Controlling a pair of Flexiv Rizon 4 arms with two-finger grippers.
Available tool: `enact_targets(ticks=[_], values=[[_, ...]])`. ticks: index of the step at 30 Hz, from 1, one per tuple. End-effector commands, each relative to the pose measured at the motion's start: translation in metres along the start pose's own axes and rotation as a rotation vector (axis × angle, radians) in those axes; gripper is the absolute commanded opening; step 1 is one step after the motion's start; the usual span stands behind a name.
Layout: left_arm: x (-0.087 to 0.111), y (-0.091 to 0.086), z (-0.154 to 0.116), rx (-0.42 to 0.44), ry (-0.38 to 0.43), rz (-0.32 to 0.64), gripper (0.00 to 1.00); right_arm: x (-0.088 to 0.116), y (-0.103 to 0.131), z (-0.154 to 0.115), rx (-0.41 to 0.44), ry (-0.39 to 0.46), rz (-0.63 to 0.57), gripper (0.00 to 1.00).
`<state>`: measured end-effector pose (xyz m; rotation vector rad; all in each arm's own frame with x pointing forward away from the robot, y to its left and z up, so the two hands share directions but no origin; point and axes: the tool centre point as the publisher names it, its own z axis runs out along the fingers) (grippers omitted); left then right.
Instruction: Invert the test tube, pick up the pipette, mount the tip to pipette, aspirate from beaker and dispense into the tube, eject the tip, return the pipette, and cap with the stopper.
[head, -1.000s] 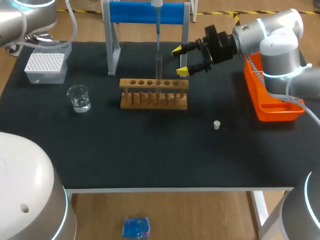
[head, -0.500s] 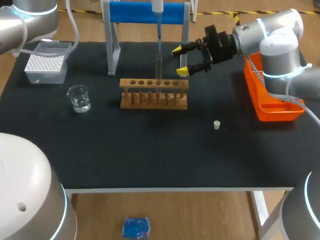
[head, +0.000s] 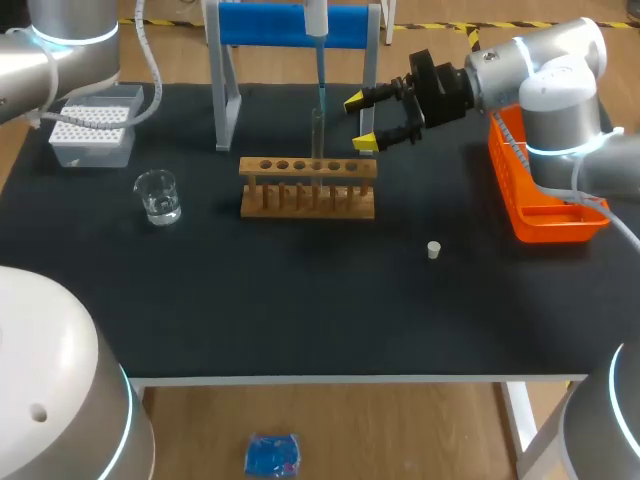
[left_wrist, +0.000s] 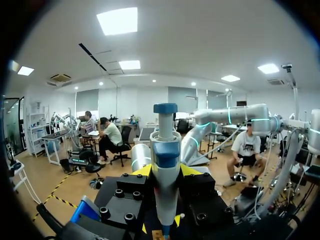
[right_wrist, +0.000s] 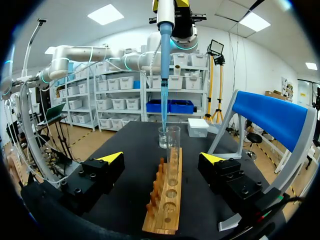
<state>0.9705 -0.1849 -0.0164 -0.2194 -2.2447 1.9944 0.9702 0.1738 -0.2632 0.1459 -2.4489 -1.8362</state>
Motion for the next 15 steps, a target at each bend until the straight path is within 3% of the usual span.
enact_targets(ticks=[1, 15], values=[[0.0015, 0.0012, -0.0001, 0.0, -0.007, -0.001, 0.0, -0.0009, -0.0003, -0.0002, 0.001, 0.002, 0.0, 1.0], [-0.0022, 0.004, 0.0025, -0.046, -0.023, -0.027, 0.0, -0.0009, -0.0003, -0.0002, 0.001, 0.002, 0.0, 1.0]])
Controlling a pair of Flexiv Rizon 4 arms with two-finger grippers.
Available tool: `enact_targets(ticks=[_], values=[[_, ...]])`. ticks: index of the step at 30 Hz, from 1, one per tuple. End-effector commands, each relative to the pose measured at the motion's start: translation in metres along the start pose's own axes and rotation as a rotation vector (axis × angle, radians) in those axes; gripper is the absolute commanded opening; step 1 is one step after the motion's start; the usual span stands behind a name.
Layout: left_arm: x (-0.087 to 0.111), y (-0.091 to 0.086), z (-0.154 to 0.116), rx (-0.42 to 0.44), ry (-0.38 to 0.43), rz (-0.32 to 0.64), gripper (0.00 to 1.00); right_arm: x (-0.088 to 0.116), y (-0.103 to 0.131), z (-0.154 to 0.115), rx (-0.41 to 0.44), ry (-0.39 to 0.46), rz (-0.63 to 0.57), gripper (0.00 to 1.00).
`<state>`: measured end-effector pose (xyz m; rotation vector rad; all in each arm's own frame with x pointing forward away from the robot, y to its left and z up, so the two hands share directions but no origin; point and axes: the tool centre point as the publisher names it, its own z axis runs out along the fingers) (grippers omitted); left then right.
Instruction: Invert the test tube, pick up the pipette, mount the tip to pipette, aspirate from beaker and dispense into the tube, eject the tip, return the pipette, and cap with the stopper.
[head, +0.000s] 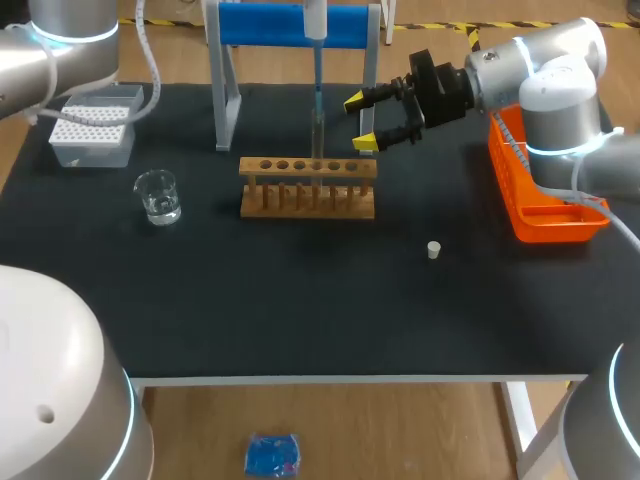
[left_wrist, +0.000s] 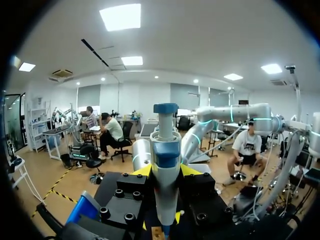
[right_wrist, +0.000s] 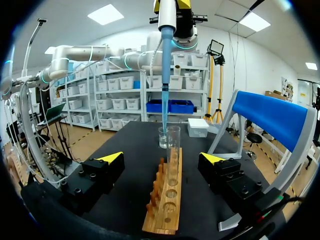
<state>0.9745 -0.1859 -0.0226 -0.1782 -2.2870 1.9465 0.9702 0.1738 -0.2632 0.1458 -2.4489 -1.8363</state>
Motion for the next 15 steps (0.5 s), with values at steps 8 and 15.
enact_targets(ticks=[8, 15], values=[[0.0021, -0.0025, 0.0008, 0.001, -0.019, 0.025, 0.0, -0.0009, -0.0003, -0.0002, 0.001, 0.002, 0.0, 1.0], [0.0026, -0.0025, 0.0011, 0.017, -0.019, 0.041, 0.0, -0.0009, -0.0003, -0.0002, 0.001, 0.002, 0.0, 1.0]])
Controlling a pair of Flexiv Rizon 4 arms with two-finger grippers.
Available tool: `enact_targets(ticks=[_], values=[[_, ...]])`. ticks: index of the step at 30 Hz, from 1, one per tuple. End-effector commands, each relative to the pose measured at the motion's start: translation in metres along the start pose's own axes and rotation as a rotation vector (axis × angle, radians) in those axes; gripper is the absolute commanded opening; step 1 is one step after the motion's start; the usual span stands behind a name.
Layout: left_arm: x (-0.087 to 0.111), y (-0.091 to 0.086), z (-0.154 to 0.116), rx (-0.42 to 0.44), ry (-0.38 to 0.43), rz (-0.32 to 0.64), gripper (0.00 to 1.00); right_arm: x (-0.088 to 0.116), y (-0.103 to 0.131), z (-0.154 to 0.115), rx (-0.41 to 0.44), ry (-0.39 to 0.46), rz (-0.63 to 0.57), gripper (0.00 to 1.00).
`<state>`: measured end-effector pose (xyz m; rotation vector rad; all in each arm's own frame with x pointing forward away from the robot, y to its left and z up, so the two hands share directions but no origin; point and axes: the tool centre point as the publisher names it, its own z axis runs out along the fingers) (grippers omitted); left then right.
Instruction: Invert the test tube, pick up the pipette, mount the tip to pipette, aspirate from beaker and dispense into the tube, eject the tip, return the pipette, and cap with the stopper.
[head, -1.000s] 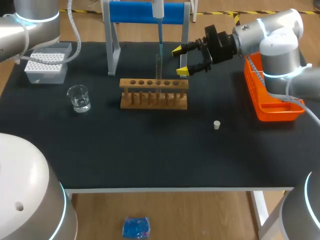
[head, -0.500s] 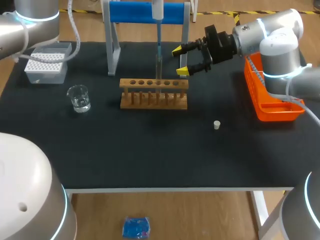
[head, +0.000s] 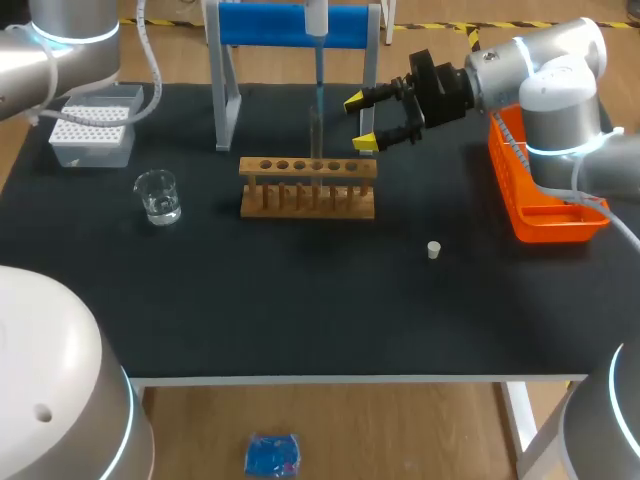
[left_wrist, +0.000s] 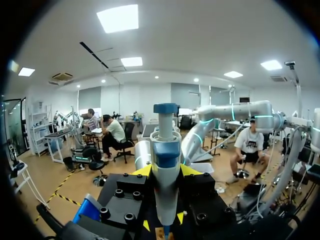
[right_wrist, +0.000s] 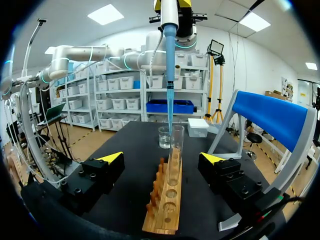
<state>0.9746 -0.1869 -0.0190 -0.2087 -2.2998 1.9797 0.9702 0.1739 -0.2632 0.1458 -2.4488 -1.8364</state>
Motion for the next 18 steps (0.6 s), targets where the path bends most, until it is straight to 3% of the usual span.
enact_targets(ticks=[1, 18], values=[[0.0029, 0.0012, 0.0008, 0.01, -0.005, 0.005, 0.0, -0.0009, -0.0003, -0.0002, 0.001, 0.002, 0.0, 1.0], [0.0029, 0.0026, 0.0009, 0.007, 0.014, -0.011, 0.0, -0.0009, -0.0003, -0.0002, 0.001, 0.002, 0.0, 1.0]])
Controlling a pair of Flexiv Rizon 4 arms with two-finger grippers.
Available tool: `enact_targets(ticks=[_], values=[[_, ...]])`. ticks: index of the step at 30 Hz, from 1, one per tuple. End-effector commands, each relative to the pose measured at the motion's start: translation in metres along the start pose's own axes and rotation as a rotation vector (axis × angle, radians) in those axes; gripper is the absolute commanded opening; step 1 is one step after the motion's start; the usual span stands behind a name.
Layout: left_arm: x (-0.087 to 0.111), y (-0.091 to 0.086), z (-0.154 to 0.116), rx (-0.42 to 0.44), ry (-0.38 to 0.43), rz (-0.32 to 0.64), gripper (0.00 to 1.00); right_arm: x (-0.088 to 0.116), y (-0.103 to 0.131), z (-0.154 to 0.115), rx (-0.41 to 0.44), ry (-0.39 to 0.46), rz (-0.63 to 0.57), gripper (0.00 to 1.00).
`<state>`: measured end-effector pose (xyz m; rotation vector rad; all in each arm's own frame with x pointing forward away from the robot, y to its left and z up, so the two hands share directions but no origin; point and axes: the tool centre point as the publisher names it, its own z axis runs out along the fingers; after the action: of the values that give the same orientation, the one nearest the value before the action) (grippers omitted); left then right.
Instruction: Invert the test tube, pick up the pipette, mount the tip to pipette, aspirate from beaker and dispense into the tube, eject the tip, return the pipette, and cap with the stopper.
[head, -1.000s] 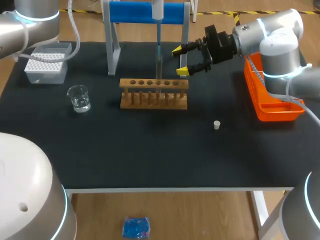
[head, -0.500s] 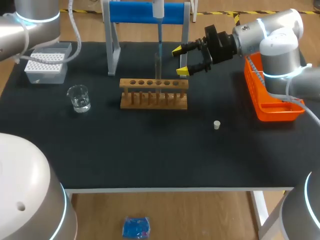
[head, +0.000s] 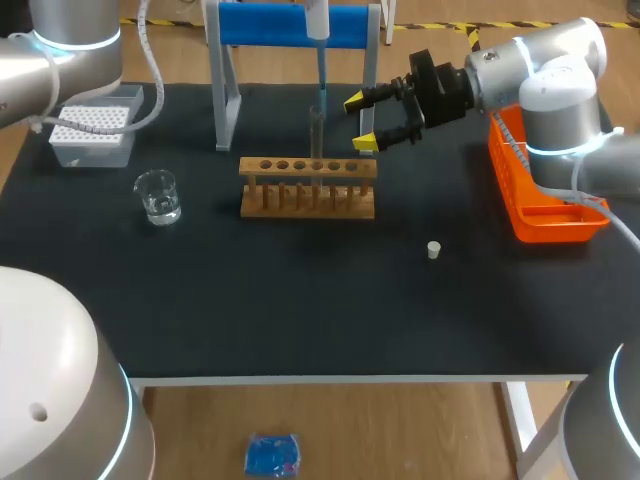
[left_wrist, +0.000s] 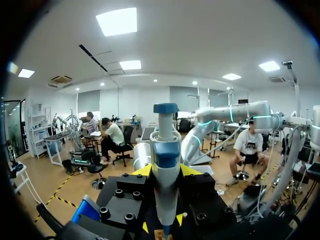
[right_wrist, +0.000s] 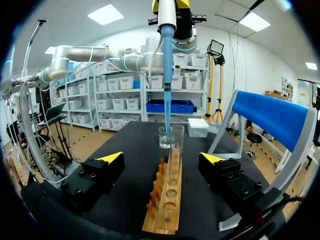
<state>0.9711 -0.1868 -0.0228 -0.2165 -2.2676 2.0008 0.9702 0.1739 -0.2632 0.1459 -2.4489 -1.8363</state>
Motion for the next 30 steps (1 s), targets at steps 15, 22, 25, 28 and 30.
enact_targets(ticks=[15, 22, 25, 28, 30], values=[[-0.0015, 0.0006, 0.0001, -0.063, -0.039, -0.013, 0.0, -0.0009, -0.0003, -0.0003, 0.001, 0.002, 0.0, 1.0], [-0.0004, -0.0003, -0.0016, -0.069, -0.074, 0.027, 0.0, -0.0009, -0.0003, -0.0003, 0.001, 0.002, 0.0, 1.0], [-0.0005, -0.0005, -0.0018, -0.058, -0.075, 0.039, 0.0, -0.0009, -0.0003, -0.0003, 0.001, 0.002, 0.0, 1.0], [-0.0007, -0.0005, -0.002, -0.049, -0.074, 0.046, 0.0, -0.0009, -0.0003, -0.0003, 0.001, 0.002, 0.0, 1.0], [-0.0008, -0.0005, -0.002, -0.048, -0.072, 0.047, 0.0, -0.0009, -0.0003, -0.0003, 0.001, 0.002, 0.0, 1.0]])
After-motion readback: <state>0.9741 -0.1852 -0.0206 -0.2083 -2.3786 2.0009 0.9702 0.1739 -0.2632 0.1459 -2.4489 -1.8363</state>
